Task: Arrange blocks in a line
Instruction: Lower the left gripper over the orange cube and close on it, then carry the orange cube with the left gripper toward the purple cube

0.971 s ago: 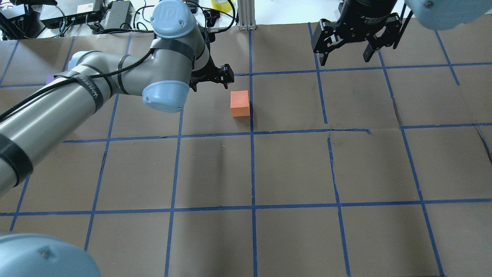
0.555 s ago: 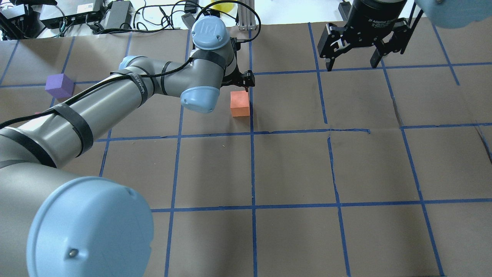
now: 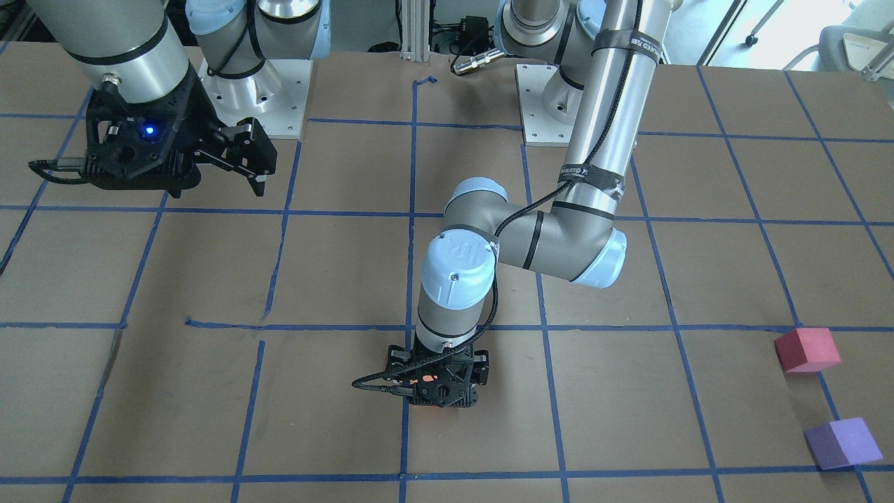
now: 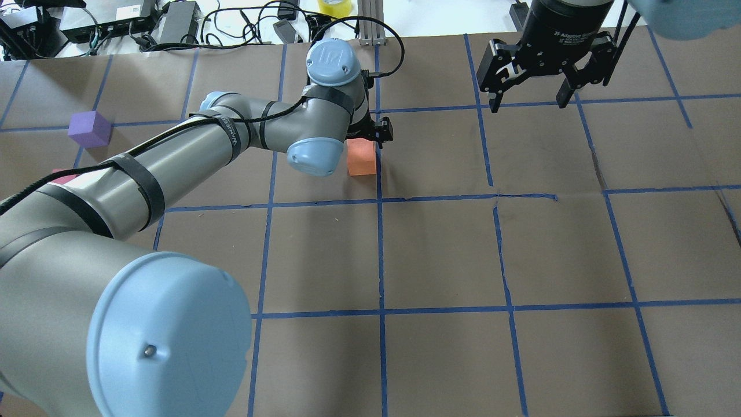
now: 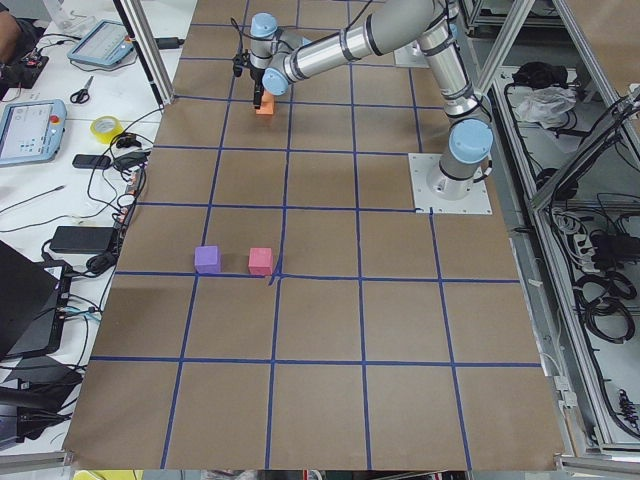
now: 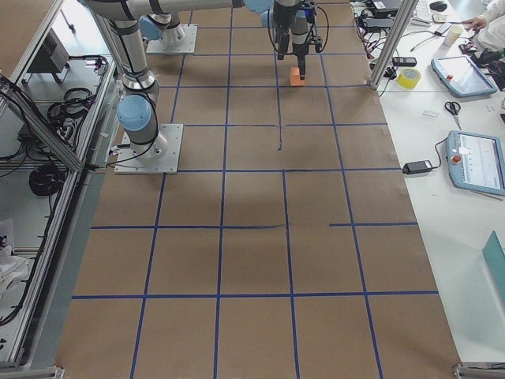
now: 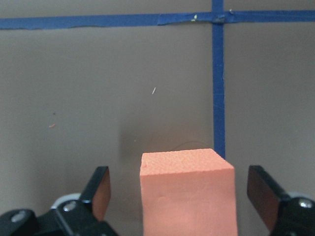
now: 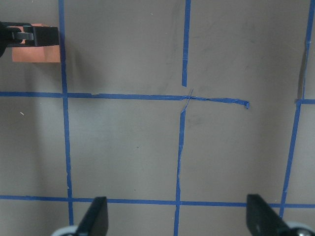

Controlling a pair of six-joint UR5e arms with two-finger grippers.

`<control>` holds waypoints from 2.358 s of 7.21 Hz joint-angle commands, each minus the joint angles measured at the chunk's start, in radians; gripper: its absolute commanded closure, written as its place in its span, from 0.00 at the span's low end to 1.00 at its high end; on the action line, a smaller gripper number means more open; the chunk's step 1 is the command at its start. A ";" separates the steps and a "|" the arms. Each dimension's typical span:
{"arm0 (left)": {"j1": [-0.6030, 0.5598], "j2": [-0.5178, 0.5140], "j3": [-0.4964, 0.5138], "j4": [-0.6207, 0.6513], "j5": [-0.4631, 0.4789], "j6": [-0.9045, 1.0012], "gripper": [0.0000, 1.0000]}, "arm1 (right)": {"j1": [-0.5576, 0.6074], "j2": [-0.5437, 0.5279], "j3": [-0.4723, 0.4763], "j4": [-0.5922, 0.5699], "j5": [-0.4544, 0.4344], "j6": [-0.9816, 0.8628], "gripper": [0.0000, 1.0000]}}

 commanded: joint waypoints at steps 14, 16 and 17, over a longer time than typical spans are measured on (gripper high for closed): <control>0.717 0.172 0.081 -0.326 0.096 0.686 1.00 | -0.006 -0.018 0.002 0.006 -0.071 -0.013 0.00; 0.800 0.090 0.183 -0.328 0.090 0.820 1.00 | 0.004 -0.014 -0.007 0.004 -0.060 -0.048 0.00; 0.824 0.056 0.214 -0.328 0.087 0.878 1.00 | -0.001 -0.005 -0.007 0.009 0.048 -0.051 0.00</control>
